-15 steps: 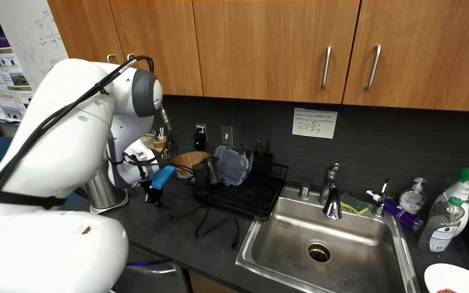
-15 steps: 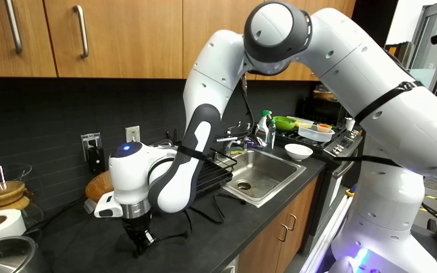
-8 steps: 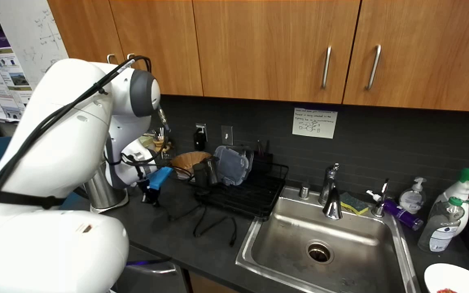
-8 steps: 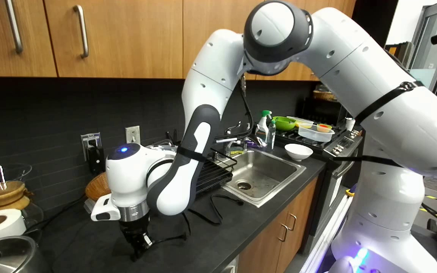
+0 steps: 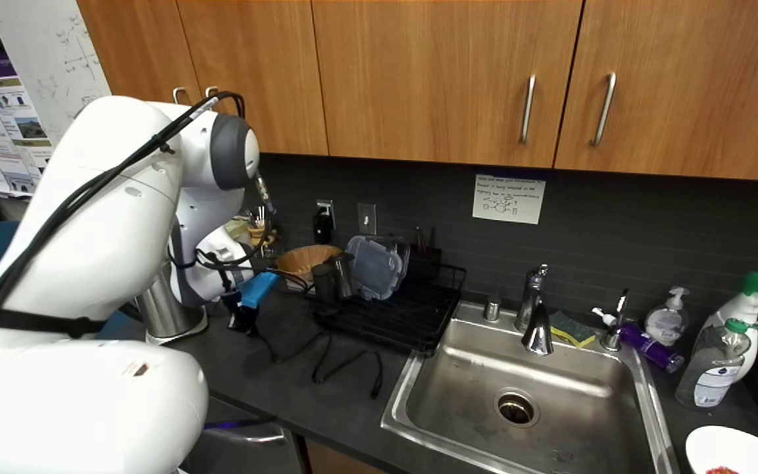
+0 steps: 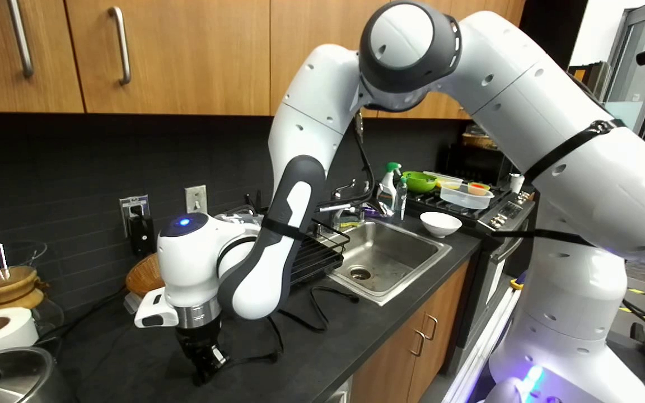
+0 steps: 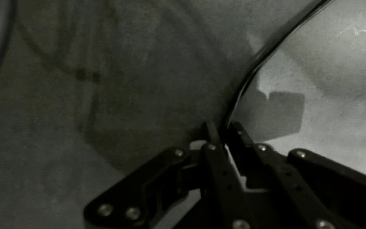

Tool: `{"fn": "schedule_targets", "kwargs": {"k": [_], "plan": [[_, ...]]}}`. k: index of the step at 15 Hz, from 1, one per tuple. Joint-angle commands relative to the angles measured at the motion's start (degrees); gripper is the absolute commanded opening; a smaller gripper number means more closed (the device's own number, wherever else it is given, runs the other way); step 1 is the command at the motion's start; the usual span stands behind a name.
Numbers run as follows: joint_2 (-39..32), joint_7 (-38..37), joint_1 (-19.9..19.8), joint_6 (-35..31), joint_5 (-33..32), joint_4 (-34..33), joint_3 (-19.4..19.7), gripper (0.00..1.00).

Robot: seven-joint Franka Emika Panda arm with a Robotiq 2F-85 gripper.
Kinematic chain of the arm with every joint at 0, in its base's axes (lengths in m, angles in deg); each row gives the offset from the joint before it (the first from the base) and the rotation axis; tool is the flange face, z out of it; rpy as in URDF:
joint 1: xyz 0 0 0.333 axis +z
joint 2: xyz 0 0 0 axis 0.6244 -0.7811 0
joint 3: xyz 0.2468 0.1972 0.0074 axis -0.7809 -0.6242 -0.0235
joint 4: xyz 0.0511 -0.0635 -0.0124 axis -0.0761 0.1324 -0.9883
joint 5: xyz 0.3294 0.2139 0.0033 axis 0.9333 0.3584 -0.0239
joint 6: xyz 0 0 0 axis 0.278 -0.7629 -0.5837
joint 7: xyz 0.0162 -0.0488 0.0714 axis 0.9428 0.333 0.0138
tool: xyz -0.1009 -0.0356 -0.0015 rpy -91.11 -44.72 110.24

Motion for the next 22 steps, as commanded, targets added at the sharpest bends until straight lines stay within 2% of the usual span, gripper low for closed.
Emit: {"fn": "schedule_targets", "kwargs": {"k": [1, 3, 11, 12, 14, 19, 22], "plan": [[-0.03, 0.14, 0.01, -0.11, 0.15, -0.08, 0.03, 0.23], [-0.06, 0.17, 0.0, -0.23, 0.15, -0.09, 0.04, 0.37], [-0.07, 0.2, 0.0, -0.25, 0.15, -0.08, 0.04, 0.37], [-0.07, 0.2, 0.0, -0.25, 0.15, -0.08, 0.04, 0.62], [0.0, -0.2, 0.46, 2.34, 0.7, -0.61, 0.27, 0.67], [4.05, 0.13, 3.23, 4.31, -2.36, 2.89, -0.57, 0.98], [5.51, 0.02, 4.88, 3.87, -5.11, 4.19, -1.24, 1.0]]}}
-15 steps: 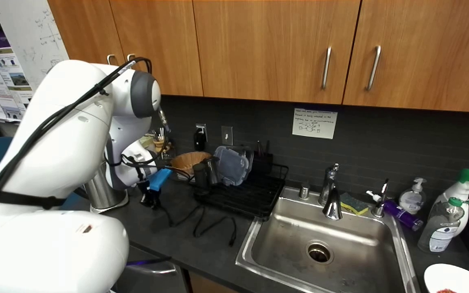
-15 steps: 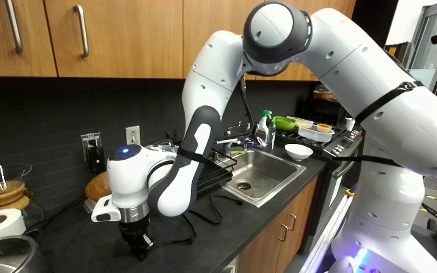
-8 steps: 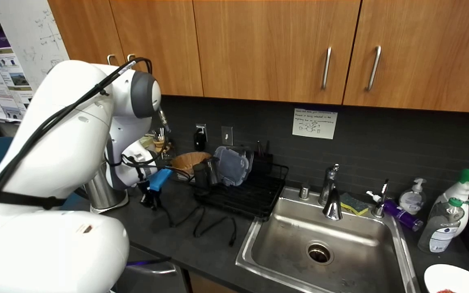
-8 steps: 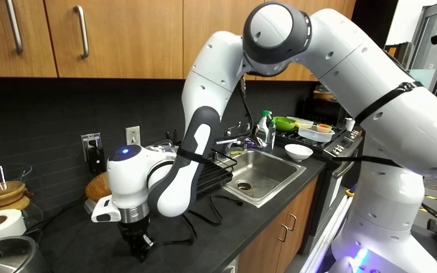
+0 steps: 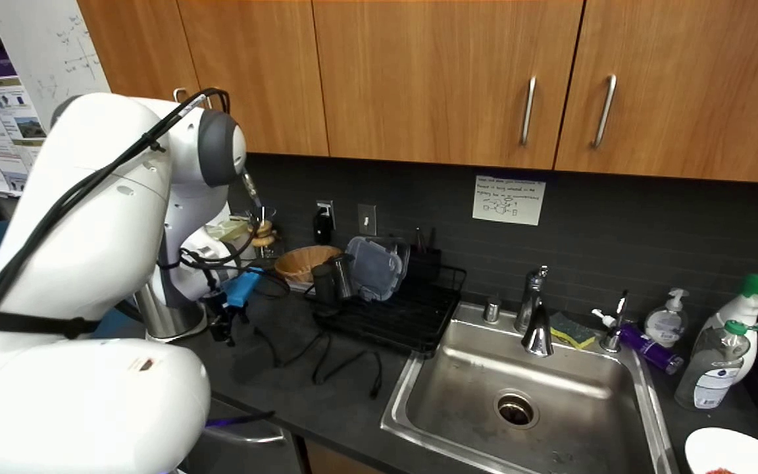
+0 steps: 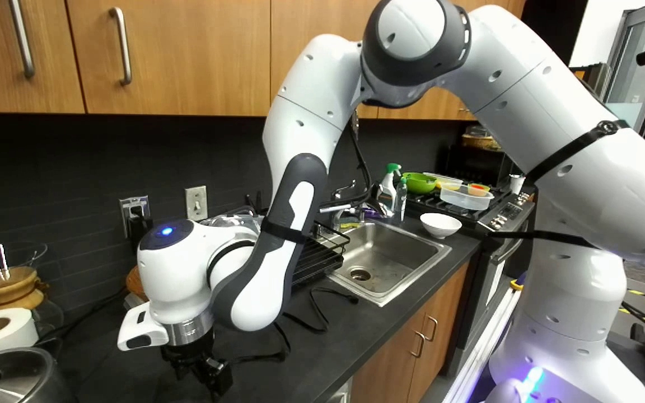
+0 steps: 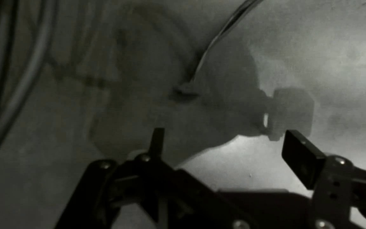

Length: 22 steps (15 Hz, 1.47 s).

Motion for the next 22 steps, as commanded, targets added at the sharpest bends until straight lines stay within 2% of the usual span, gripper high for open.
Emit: {"fn": "schedule_targets", "kwargs": {"k": [1, 4, 6, 9, 11, 14, 15, 16, 18, 19, 20, 22], "plan": [[4.24, -0.4, 2.03, 0.65, -2.96, 3.52, -0.43, 1.0], [6.5, -1.59, 3.08, -0.92, -5.35, 6.02, -0.36, 1.0], [9.47, -4.0, 2.49, -4.34, -7.69, 9.35, 0.01, 1.0], [14.69, -14.21, 2.26, -16.26, -15.0, 15.15, 3.49, 1.0], [18.21, -22.33, 3.66, -25.02, -20.15, 18.82, 8.58, 1.0], [22.04, -35.31, 7.85, -37.53, -29.68, 20.65, 19.48, 1.0], [23.05, -37.88, 9.37, -41.04, -30.73, 20.66, 23.1, 1.0], [23.85, -38.34, 10.63, -44.41, -29.64, 20.78, 26.38, 1.0], [25.15, -33.37, 14.25, -50.41, -20.86, 22.33, 33.1, 1.0], [27.81, -29.25, 7.53, -47.16, -15.34, 23.37, 25.0, 1.0], [28.62, -27.09, 9.18, -47.8, -9.86, 24.12, 26.79, 1.0], [30.66, -22.41, 9.1, -47.47, 0.09, 25.19, 25.47, 1.0]]}}
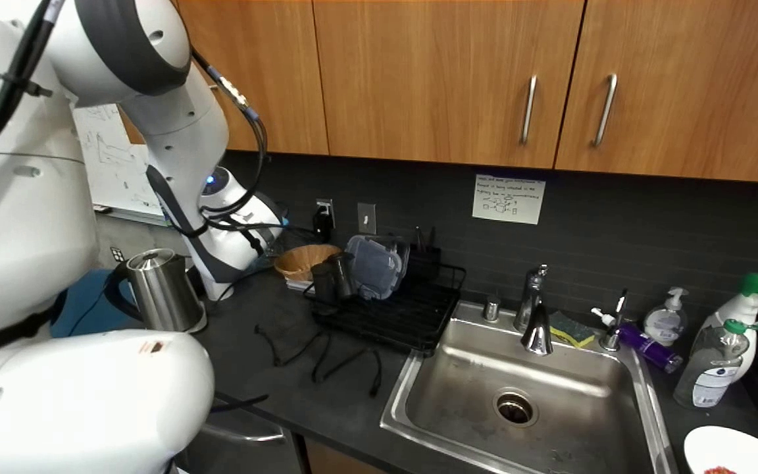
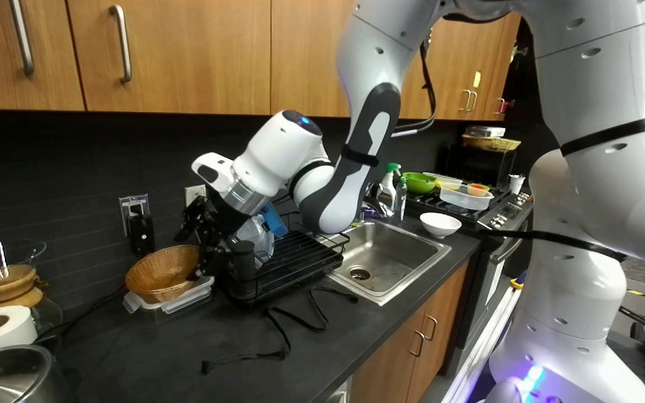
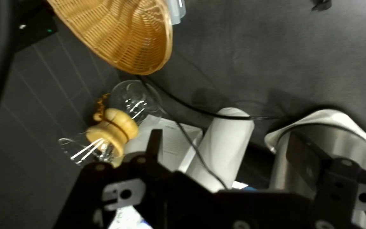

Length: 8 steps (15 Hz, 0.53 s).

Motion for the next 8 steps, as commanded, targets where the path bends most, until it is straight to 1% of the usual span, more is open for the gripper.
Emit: {"fn": "schedule_targets", "kwargs": {"k": [1, 3, 4, 5, 8], "plan": [[5.73, 7.66, -0.73, 0.1, 15.06, 4.16, -2.78, 1.0], [6.77, 10.5, -1.01, 0.29, 21.16, 4.14, -4.31, 1.0], [7.14, 11.33, -2.45, 0.37, 21.45, 4.12, -6.4, 1.0], [4.65, 8.76, -0.42, 0.45, 19.2, 2.11, -3.86, 1.0], [5.55, 9.41, -1.54, 0.61, 20.28, 2.45, -5.7, 1.0]]}}
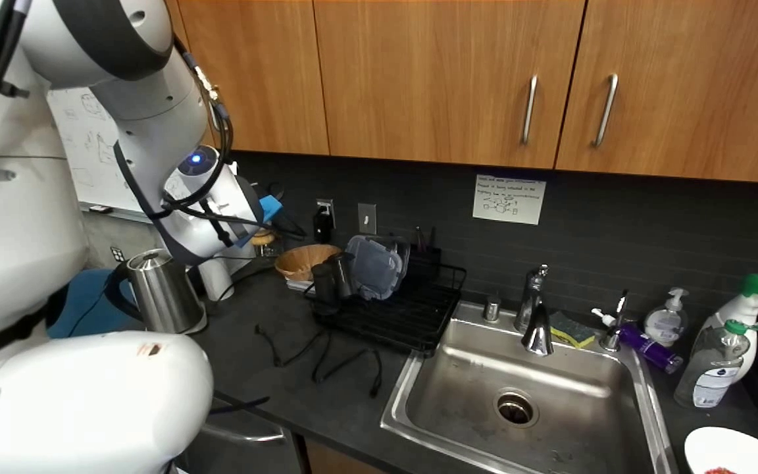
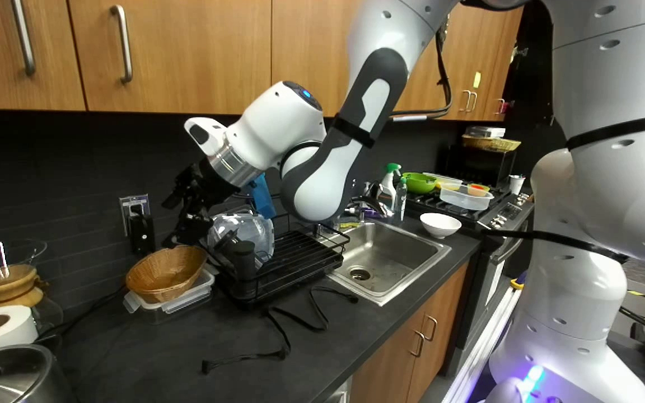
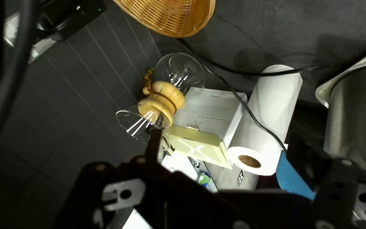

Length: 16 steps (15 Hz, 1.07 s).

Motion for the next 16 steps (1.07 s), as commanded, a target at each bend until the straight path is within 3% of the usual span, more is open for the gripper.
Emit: {"fn": "schedule_targets", "kwargs": {"k": [1, 10, 13, 16], "plan": [[0.0, 0.0, -0.13, 0.0, 0.0, 0.04, -0.11, 1.0], [0.0, 0.03, -0.38, 0.0, 0.0, 0.19, -0.19, 1.0], [0.18, -4.23, -1.15, 2.73, 1.4, 1.62, -1.43, 1.0], [1.61, -9.3, 1.66, 7.06, 6.77, 4.19, 0.92, 1.0]]}}
